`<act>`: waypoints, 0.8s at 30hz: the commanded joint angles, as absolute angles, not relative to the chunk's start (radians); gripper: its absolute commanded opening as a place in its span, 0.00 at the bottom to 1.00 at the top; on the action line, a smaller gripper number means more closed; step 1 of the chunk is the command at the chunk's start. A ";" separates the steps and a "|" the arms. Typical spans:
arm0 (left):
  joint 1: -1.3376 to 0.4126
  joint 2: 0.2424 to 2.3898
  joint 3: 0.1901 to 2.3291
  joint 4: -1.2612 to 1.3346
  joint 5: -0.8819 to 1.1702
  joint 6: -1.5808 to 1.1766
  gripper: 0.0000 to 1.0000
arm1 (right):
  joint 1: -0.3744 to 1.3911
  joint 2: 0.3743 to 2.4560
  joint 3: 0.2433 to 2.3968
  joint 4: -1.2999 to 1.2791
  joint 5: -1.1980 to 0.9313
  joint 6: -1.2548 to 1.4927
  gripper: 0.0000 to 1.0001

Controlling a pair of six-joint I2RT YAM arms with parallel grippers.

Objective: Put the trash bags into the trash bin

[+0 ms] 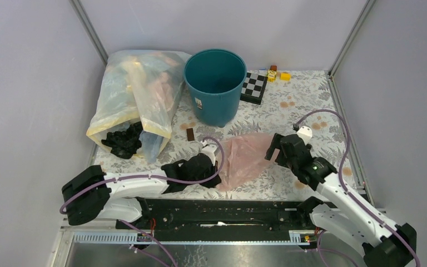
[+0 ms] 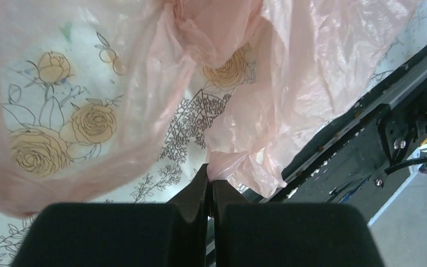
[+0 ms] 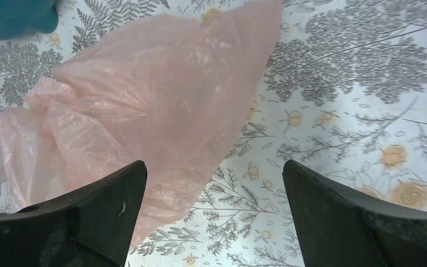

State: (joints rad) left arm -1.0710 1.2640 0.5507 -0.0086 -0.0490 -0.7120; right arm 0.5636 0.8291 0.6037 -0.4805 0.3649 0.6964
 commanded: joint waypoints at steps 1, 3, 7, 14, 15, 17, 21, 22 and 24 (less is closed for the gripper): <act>-1.133 1.242 0.538 0.016 -0.082 -0.689 0.02 | 0.557 0.730 0.697 -0.602 0.475 0.678 1.00; -1.205 1.230 0.559 -0.047 -0.139 -0.665 0.02 | 0.558 0.710 0.725 -0.588 0.470 0.645 1.00; -1.262 1.213 0.599 -0.155 -0.184 -0.658 0.15 | 0.557 0.763 0.756 -0.481 0.292 0.528 1.00; -1.267 1.053 0.664 -0.284 -0.286 -0.662 0.60 | 0.557 0.939 0.770 -0.387 0.176 0.454 0.95; -1.267 1.046 0.691 -0.330 -0.311 -0.657 0.63 | 0.557 0.960 0.769 -0.374 0.162 0.435 0.94; -1.267 1.045 0.763 -0.446 -0.380 -0.654 0.67 | 0.557 1.001 0.771 -0.362 0.151 0.413 0.92; -1.260 1.032 0.832 -0.564 -0.562 -0.662 0.70 | 0.558 1.061 0.757 -0.338 0.116 0.412 0.88; -1.245 1.031 0.845 -0.580 -0.589 -0.659 0.69 | 0.558 1.069 0.748 -0.328 0.106 0.414 0.87; -1.193 1.040 0.863 -0.590 -0.594 -0.642 0.68 | 0.558 1.074 0.728 -0.310 0.090 0.421 0.85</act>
